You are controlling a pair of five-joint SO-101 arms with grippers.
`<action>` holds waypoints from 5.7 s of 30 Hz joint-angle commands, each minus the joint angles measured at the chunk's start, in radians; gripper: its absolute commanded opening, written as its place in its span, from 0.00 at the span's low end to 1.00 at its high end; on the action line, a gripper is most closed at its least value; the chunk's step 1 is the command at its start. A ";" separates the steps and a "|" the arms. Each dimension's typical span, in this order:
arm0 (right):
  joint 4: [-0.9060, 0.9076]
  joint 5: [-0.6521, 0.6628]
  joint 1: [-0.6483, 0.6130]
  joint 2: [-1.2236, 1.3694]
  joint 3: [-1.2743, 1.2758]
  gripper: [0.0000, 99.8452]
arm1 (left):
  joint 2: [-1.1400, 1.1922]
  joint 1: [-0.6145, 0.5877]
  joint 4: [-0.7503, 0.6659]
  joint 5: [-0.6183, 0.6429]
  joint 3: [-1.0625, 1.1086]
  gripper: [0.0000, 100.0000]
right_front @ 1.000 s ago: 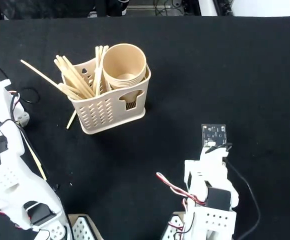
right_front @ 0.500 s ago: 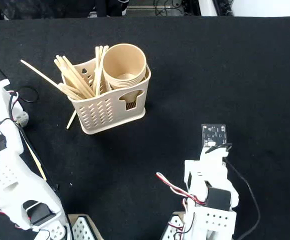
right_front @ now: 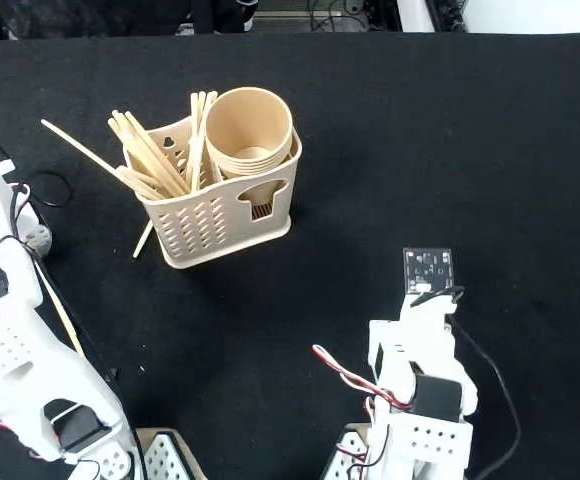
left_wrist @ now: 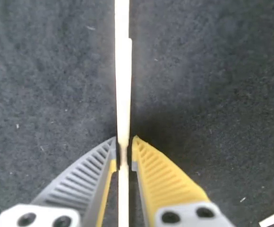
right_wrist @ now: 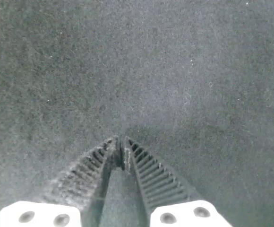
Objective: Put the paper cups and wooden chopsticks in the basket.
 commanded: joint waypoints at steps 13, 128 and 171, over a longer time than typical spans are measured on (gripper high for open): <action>0.003 -0.003 -0.011 -0.067 -0.008 0.01 | 0.028 -0.048 0.023 -0.017 0.001 0.03; 0.003 -0.003 -0.011 -0.067 -0.008 0.01 | -0.881 0.073 0.138 0.005 -0.251 0.22; 0.003 -0.003 -0.011 -0.067 -0.008 0.01 | 0.907 -0.202 0.031 -0.160 -1.274 0.03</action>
